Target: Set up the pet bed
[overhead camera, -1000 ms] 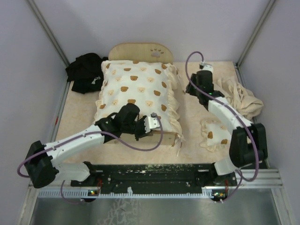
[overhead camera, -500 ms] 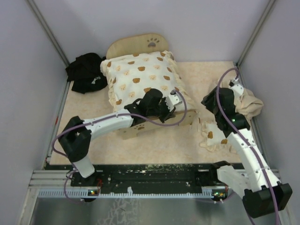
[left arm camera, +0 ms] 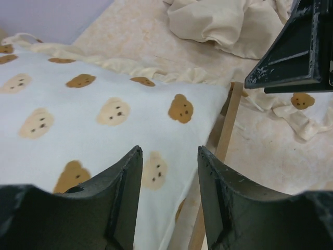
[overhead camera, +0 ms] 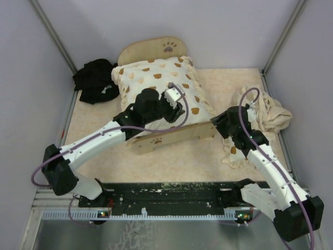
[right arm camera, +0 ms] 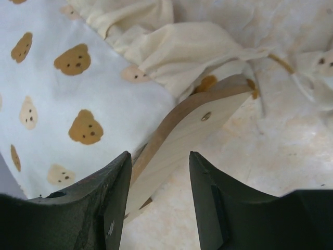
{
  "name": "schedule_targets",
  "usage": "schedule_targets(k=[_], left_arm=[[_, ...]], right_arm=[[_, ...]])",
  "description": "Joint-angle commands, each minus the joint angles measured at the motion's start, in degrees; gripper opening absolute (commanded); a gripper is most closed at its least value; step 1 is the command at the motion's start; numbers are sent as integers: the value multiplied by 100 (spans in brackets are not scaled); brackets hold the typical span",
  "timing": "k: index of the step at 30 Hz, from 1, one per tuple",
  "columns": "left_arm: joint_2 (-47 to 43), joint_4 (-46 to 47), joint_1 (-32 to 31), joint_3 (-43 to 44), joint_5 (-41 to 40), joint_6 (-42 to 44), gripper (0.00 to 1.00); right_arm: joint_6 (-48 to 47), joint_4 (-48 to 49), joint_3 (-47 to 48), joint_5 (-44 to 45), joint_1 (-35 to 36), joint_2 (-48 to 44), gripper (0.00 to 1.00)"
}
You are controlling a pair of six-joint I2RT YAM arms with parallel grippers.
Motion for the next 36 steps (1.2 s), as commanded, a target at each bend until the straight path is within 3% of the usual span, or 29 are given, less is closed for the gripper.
schedule_targets(k=[1, 10, 20, 26, 28, 32, 36], left_arm=[[-557, -694, 286, -381, 331, 617, 53], [-1250, -2099, 428, -1062, 1157, 1394, 52], [-1405, -2482, 436, -1659, 296, 1612, 52], [-1279, -2344, 436, -1792, 268, 1732, 50], [-1214, -2362, 436, -1781, 323, 1738, 45], [-1153, -2608, 422, -1516, 816, 1457, 19], [-1330, -2503, 187, -1464, 1392, 1080, 1]], right_arm=[[412, 743, 130, -3, 431, 243, 49], [525, 1112, -151, 267, 461, 743, 40], [417, 1365, -247, 222, 457, 1092, 40], [391, 1580, -341, 233, 463, 1163, 40], [370, 1614, -365, 279, 464, 1180, 40], [211, 1665, -424, 401, 461, 1189, 39], [80, 1680, -479, 579, 462, 1186, 38]])
